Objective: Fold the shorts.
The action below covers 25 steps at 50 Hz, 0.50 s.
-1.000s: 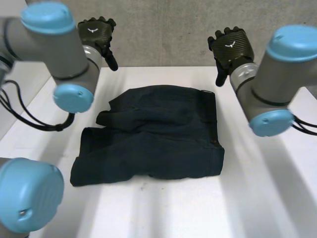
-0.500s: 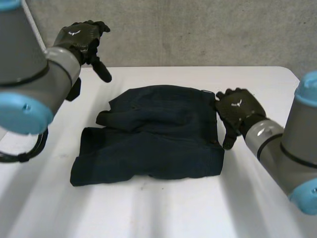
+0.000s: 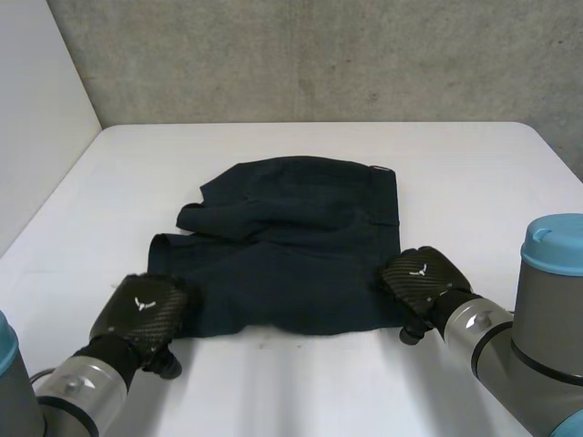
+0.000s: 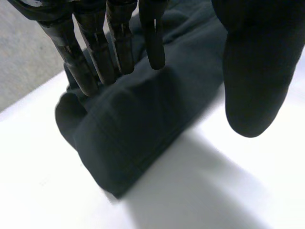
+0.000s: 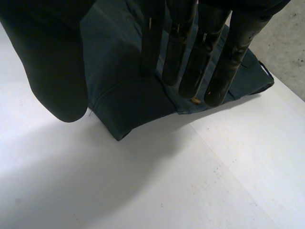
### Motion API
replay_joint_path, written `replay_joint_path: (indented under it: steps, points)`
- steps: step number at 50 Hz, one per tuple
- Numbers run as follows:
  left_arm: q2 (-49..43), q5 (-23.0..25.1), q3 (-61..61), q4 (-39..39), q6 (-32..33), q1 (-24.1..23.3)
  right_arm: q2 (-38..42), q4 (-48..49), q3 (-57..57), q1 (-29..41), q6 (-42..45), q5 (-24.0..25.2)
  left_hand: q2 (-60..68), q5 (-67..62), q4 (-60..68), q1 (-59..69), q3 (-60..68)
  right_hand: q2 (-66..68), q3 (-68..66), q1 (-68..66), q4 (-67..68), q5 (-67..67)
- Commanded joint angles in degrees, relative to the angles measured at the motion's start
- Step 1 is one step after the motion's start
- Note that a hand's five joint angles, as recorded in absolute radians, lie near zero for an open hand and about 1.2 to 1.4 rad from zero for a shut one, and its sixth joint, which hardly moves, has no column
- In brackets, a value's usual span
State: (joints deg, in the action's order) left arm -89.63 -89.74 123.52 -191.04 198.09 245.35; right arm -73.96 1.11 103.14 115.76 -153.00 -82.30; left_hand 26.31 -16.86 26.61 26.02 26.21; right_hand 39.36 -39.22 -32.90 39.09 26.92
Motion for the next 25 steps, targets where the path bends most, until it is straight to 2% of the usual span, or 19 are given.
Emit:
replay_joint_path:
  steps: [1, 7, 11, 16, 20, 25]
  points:
    - [-0.81, 4.66, 1.19, -0.82, -0.16, 4.78, 0.22, 3.10, -0.04, -0.01, -1.16, -0.58, 3.59, -3.04, 3.29, 3.88, 3.69, -3.52, 3.39, -2.94, -3.26, -1.09]
    - [-4.58, 4.39, 0.14, -6.62, 0.72, 6.45, -0.92, 4.25, 0.31, -0.18, -3.88, 0.12, 2.07, -1.52, 1.77, 2.36, 2.17, -2.69, 2.56, -3.77, -2.43, -0.26]
    - [-5.11, 4.57, -0.65, -7.94, 1.77, 8.73, -3.20, 4.25, 0.84, -0.18, -3.80, 0.03, 2.24, -1.69, 1.94, 2.53, 2.34, -2.69, 2.56, -3.77, -2.43, -0.26]
    - [-8.36, 4.39, -1.97, -7.95, 4.32, 9.18, -4.17, 4.07, 1.54, -0.10, -3.71, -0.05, 2.41, -1.85, 2.11, 2.70, 2.50, -2.69, 2.56, -3.77, -2.43, -0.26]
    - [-10.12, 4.39, -2.32, -8.12, 6.78, 9.35, -6.89, 2.41, 1.81, 0.61, -3.01, -0.14, 3.08, -2.52, 2.78, 3.37, 3.18, -2.53, 2.39, -3.93, -2.26, -0.09]
    - [-11.00, 4.48, -2.32, -8.82, 8.63, 9.44, -11.90, -6.00, 0.49, 0.61, -2.74, 1.25, 6.43, -5.88, 6.13, 6.72, 6.53, -2.02, 1.89, -4.44, -1.76, 0.41]
